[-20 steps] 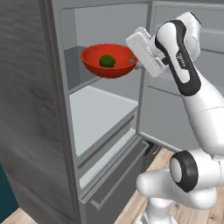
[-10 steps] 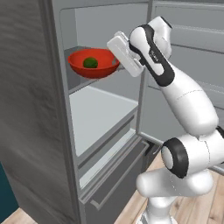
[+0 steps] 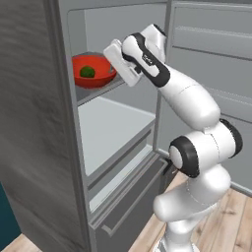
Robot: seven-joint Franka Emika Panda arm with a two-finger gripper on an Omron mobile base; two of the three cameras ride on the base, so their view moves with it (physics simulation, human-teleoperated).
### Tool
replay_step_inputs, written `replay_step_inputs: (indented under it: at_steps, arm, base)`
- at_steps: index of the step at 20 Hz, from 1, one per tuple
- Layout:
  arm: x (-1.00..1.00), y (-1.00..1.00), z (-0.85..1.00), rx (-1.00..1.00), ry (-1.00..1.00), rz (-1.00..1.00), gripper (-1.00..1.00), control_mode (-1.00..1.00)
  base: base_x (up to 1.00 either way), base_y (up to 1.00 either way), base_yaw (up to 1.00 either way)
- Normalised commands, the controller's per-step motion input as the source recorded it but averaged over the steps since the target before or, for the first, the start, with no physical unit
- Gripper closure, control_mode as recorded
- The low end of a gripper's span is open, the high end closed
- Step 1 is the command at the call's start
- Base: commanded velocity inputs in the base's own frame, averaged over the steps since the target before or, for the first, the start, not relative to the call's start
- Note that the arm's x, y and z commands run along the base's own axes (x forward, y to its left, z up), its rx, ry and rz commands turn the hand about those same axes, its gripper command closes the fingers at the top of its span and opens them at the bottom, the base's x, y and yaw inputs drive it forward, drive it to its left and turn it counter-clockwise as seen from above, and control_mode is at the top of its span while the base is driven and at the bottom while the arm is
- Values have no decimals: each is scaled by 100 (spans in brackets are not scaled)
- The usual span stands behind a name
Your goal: Move the glass cup from next to the sink to the open cabinet. Then, move the bowl with the lime to the fridge to clear the area for faucet cleaning.
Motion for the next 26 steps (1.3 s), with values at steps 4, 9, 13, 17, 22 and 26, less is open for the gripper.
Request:
replay_step_inputs:
  at_steps: [4, 9, 13, 17, 22, 26]
  arm:
    - [90, 63, -10, 0, 7, -8, 100, -100]
    - [62, 38, -3, 4, 3, -6, 100, -100]
    - [-7, -12, -1, 0, 0, -1, -100, -100]
    - [-100, -99, -33, 7, -13, 0, -100, -100]
    - [-100, -100, -62, 11, -21, 0, -100, -100]
    - [-100, -100, -100, 1, 0, -1, -100, -100]
  base:
    - [0, 0, 0]
    - [0, 0, 0]
    - [0, 0, 0]
    - [0, 0, 0]
    - [0, 0, 0]
    - [0, 0, 0]
